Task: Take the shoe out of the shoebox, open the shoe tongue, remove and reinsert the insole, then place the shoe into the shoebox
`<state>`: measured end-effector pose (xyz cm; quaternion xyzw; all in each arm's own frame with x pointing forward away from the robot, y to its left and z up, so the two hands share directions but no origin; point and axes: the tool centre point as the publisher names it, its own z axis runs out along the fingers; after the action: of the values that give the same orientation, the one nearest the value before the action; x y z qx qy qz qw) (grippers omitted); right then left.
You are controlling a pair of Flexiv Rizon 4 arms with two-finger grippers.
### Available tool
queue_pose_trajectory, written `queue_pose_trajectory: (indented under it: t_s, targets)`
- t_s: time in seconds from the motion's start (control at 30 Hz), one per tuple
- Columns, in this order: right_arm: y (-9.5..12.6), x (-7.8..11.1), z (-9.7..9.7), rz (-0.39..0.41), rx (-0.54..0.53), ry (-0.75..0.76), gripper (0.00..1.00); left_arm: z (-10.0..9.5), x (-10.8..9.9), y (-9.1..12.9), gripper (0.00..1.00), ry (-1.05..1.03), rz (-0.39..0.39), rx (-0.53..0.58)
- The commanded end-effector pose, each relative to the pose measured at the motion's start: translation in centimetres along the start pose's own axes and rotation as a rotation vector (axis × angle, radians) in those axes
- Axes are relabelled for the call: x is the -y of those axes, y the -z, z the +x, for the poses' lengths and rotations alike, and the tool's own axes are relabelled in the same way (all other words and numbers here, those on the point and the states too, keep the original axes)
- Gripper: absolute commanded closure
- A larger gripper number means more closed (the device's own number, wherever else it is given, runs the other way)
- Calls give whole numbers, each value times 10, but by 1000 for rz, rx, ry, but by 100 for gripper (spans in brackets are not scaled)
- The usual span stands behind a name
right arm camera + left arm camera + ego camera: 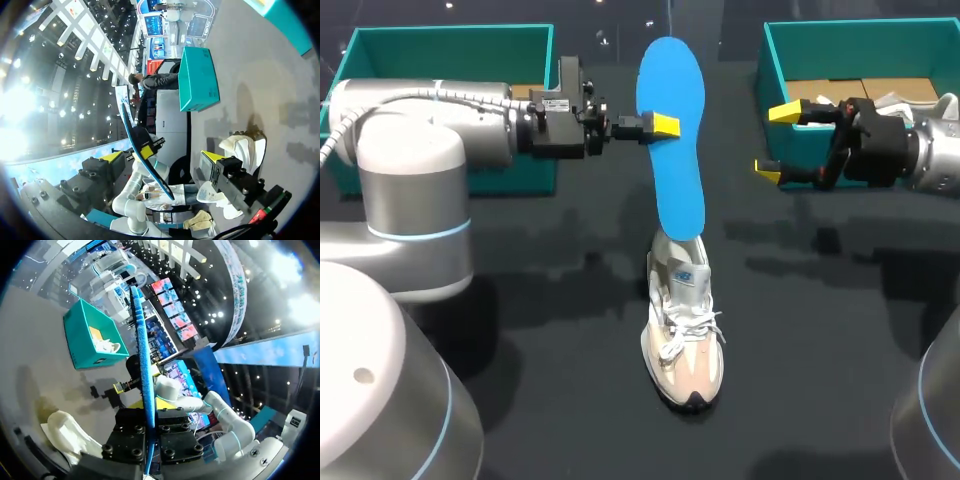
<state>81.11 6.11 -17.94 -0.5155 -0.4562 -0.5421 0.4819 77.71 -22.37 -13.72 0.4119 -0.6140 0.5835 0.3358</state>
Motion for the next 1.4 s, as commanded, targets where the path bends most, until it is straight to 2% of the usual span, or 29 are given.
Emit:
queue_pose_trajectory:
  t_s: [0.03, 0.4, 0.7, 1.0, 1.4]
  targets:
    - [0, 1, 0, -1, 1, -1, 0, -6, -2, -8, 100, 147, 7, 5]
    - [0, 1, 0, -1, 1, -1, 0, -26, -6, -15, 100, 213, 32, 25]
    - [5, 3, 18, 14, 147, 60, 0, -42, -2, -19, 100, 309, 42, 23]
    - [5, 4, 36, 29, 325, 103, 0, -50, 2, -20, 100, 421, 56, 12]
    - [-7, 6, 69, 13, 722, 115, 0, -52, 3, -20, 100, 445, 55, 7]
